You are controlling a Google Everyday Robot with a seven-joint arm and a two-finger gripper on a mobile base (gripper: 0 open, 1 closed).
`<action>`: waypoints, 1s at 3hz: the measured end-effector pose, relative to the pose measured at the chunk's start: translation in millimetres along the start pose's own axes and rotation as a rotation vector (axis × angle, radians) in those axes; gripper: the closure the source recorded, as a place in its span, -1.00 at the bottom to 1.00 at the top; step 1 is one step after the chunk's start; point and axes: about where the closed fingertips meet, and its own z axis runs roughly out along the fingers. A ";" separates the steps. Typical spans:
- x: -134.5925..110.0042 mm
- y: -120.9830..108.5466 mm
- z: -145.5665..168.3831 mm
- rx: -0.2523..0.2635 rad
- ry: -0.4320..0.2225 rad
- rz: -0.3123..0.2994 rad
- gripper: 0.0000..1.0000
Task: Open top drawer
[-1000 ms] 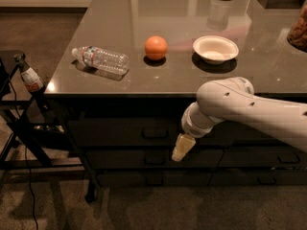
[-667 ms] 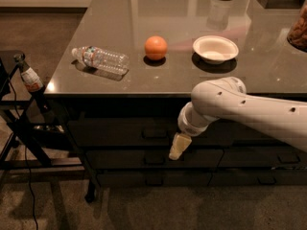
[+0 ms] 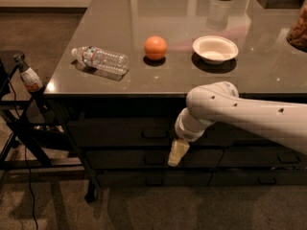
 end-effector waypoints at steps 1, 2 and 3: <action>3.1 6.2 -2.0 -0.018 0.014 -0.005 -1.00; 11.4 18.9 -9.2 -0.042 0.033 -0.014 -1.00; 21.1 33.7 -19.0 -0.067 0.047 -0.017 -1.00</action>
Offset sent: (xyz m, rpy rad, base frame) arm -0.0973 -0.0403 0.0044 -0.1150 0.1879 0.0761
